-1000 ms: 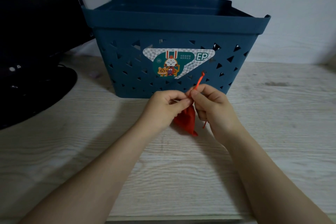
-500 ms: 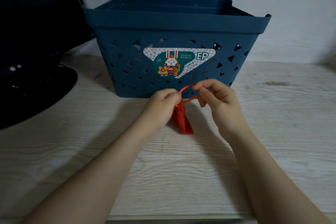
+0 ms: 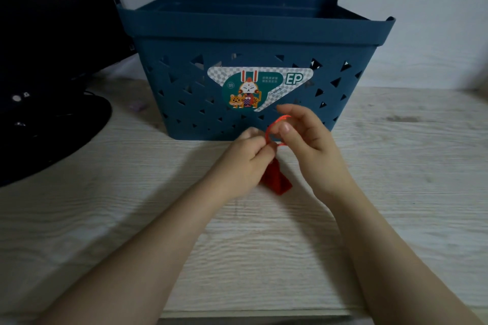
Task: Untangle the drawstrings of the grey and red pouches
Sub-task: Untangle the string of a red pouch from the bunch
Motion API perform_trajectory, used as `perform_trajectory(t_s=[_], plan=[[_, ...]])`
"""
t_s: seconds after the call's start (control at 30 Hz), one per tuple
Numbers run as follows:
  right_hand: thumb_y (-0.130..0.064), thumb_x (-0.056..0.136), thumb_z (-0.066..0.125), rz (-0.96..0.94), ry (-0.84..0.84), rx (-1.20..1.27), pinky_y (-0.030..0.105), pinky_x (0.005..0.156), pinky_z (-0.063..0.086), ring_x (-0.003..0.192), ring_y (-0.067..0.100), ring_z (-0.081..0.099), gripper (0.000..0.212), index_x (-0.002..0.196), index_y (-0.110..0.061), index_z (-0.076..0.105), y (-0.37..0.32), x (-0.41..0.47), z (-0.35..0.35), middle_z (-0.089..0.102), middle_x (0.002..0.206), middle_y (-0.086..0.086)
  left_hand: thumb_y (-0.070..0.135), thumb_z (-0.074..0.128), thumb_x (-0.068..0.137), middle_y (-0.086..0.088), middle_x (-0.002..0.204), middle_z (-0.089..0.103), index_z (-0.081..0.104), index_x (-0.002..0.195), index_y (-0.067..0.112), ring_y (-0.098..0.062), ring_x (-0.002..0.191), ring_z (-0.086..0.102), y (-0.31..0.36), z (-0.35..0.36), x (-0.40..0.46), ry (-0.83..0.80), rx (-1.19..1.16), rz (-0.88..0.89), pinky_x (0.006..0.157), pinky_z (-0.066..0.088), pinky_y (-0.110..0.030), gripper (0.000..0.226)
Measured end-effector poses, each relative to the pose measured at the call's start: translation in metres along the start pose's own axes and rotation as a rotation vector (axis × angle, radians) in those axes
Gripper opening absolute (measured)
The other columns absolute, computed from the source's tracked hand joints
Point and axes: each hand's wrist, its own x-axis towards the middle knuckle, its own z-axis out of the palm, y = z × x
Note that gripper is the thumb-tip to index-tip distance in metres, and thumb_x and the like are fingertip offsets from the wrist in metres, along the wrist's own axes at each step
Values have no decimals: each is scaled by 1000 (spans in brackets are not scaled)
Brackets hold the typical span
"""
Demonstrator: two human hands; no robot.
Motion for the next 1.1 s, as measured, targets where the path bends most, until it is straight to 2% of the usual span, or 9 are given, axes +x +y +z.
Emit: perform_trajectory(t_s=[0.1,0.2,0.27,0.43,0.6,0.77,0.87,0.93,1.1], plan=[[-21,85,59,-15,26,-149,28,79,50,79,6,61,35,114,-36,49,3,0,-2,63,85,-10,13,50,92,8,83,46,56,60,21,5,66,48,3,0,3,91,-141,-69,65,35,-23,33],[-11,87,62,-60,74,-384,12,70,44,73,-5,59,25,92,-35,59,4,0,-2,62,74,-19,13,49,92,6,78,45,57,56,20,6,57,47,7,-4,4,146,-220,-108,63,33,-21,38],[-8,86,62,-81,98,-446,8,66,42,70,-7,58,21,81,-29,63,4,0,-4,61,69,-24,16,48,95,5,71,43,58,57,22,0,54,45,8,-6,4,165,-251,-139,60,34,-21,39],[-20,85,60,-120,85,-447,23,68,48,73,6,61,10,81,-26,66,1,-1,-5,65,76,-18,25,53,93,6,60,51,62,69,23,-2,50,44,6,-7,4,214,-348,-252,52,37,-14,25],[-23,78,57,-38,59,-429,25,61,40,63,10,53,14,71,-17,68,0,-1,-7,62,66,-7,19,58,89,10,79,66,68,76,22,-1,76,57,5,-9,1,159,-501,-281,63,45,-17,17],[-30,76,52,38,-8,-440,25,60,37,58,4,49,23,59,-19,62,2,-1,-8,57,57,-10,9,64,84,13,78,68,68,73,23,5,73,59,1,-12,3,161,-407,-149,70,45,-11,18],[-42,83,50,67,140,-200,23,66,38,69,7,49,29,66,-20,58,0,1,-9,56,72,-2,3,66,81,17,66,67,66,70,24,7,65,58,-2,-15,5,152,-334,-48,69,44,-11,24],[-29,86,55,37,193,-198,21,71,41,76,7,52,14,74,-26,60,-1,2,-10,57,84,-2,4,67,81,17,65,66,65,71,26,5,65,59,-3,-15,5,148,-249,3,69,45,-14,24],[-4,83,64,45,-22,-289,38,79,49,79,16,61,27,80,-31,66,3,1,-9,67,82,-10,7,66,83,15,74,64,63,77,26,-4,73,62,-3,-12,3,204,-18,121,74,51,-25,20]])
